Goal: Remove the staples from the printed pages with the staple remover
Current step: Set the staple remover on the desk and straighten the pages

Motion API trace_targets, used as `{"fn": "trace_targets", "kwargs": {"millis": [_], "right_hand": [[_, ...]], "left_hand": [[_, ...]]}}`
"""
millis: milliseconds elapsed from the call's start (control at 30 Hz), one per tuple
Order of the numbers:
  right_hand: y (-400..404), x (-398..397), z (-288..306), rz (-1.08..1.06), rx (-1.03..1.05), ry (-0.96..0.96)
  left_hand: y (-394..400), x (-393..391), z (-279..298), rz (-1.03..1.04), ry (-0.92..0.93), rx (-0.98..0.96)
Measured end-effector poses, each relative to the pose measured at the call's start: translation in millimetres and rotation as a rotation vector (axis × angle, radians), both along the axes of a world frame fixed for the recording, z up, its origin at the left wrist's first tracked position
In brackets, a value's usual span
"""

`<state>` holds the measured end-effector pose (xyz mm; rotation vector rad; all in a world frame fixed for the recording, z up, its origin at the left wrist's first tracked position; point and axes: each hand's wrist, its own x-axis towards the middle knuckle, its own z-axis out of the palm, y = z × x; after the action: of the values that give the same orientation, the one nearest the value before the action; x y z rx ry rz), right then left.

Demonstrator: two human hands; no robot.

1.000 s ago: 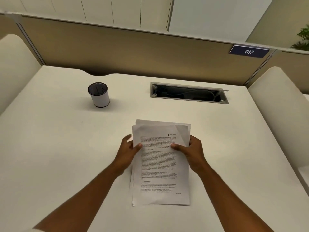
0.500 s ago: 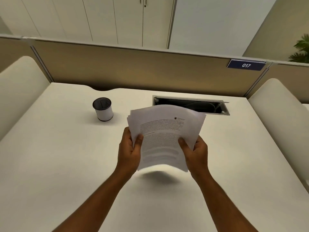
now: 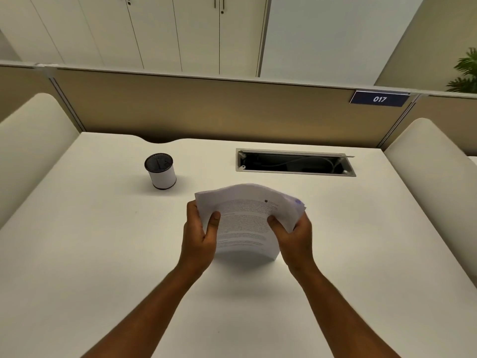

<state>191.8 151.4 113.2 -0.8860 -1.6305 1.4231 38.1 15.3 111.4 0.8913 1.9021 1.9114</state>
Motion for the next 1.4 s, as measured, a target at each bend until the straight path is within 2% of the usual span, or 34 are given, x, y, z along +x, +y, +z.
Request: {"fn": "trace_targets", "kwargs": {"millis": [167, 500, 600, 733, 833, 900, 933, 1033, 1100, 1200, 1267, 1300, 1400], "right_hand": [[3, 3, -19, -0.041, -0.079, -0.15], [9, 8, -23, -0.032, -0.205, -0.092], [8, 12, -24, 0.042, -0.212, -0.105], [13, 11, -7, -0.042, -0.051, -0.054], [23, 9, 14, -0.165, 0.333, -0.194], [29, 6, 26, -0.137, 0.597, -0.307], [31, 5, 31, -0.072, 0.662, -0.355], [36, 1, 34, 0.178, 0.628, -0.481], [38, 2, 25, 0.207, 0.508, -0.465], [42, 15, 11, 0.143, 0.235, -0.352], [41, 26, 3, 0.115, 0.071, -0.259], [40, 30, -1, 0.107, 0.009, -0.22], [36, 38, -11, 0.097, -0.079, -0.142]], "left_hand": [[2, -1, -13, -0.045, 0.014, -0.101], [-5, 1, -10, -0.028, 0.072, -0.09], [-8, -1, -20, -0.052, 0.063, -0.167], [-1, -18, -8, 0.004, 0.313, -0.285], [4, -34, 15, -0.066, 0.515, -0.411], [8, -40, 26, -0.134, 0.628, -0.519], [11, -39, 31, -0.173, 0.683, -0.556], [19, -30, 39, -0.209, 0.858, -0.536], [20, -26, 37, -0.105, 0.888, -0.46], [6, -31, 20, 0.197, 0.768, -0.346], [-9, -38, 5, 0.385, 0.583, -0.217], [-16, -39, -3, 0.395, 0.421, -0.165], [-26, -41, -16, 0.153, -0.156, -0.08]]}}
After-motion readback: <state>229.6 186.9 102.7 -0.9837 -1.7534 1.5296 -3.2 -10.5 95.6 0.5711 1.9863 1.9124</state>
